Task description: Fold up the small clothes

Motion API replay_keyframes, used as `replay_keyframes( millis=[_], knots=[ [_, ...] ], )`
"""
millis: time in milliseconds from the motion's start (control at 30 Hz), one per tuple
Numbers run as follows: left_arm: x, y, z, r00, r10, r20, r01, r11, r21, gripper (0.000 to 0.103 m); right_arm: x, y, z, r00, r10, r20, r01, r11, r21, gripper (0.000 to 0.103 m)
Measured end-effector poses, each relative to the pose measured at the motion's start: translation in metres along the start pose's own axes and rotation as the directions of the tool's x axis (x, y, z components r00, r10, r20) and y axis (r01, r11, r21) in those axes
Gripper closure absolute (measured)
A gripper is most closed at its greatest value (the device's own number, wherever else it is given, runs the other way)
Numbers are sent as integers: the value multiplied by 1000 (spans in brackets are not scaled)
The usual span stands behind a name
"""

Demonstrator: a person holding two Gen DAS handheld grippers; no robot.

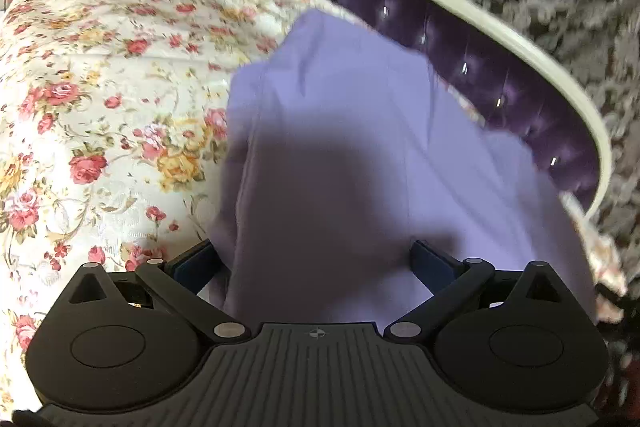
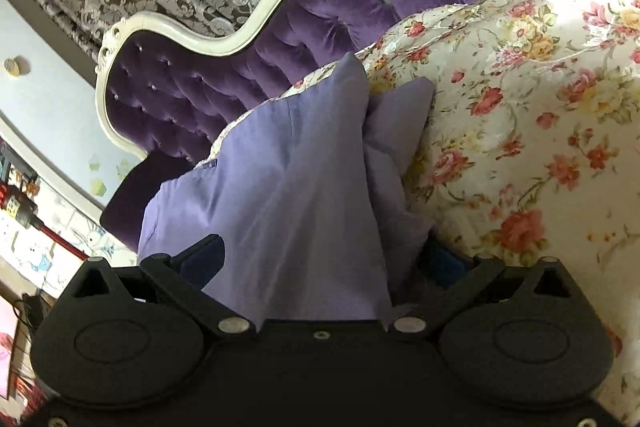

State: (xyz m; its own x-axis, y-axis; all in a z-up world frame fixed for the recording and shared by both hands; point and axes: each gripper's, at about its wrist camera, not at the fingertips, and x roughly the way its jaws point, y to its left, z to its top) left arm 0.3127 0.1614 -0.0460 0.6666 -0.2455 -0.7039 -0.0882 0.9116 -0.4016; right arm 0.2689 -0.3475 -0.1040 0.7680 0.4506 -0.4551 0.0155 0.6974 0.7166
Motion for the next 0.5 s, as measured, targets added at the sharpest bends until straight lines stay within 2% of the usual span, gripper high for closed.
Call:
replay_keyframes(
  millis=[200,400,467,500],
  knots=[
    [-19,7,8,994,2,108,-4,1000,12,1,-2,1,-1,1000,5,-13,-6,1000,-20,0],
    [-4,6,12,1000,5,21,-6,1000,14,1,-3,-1,-2,1000,17,-11,-18,1000,-15,0],
    [3,6,6,999,-31,-26,31,1000,2,1,-4,-2,-2,1000,29,-9,-29,1000,-7,1],
    [4,4,2,999,-36,-30,37,999,4,1,-4,-2,-3,1000,21,-10,-22,1000,-14,5]
  ],
)
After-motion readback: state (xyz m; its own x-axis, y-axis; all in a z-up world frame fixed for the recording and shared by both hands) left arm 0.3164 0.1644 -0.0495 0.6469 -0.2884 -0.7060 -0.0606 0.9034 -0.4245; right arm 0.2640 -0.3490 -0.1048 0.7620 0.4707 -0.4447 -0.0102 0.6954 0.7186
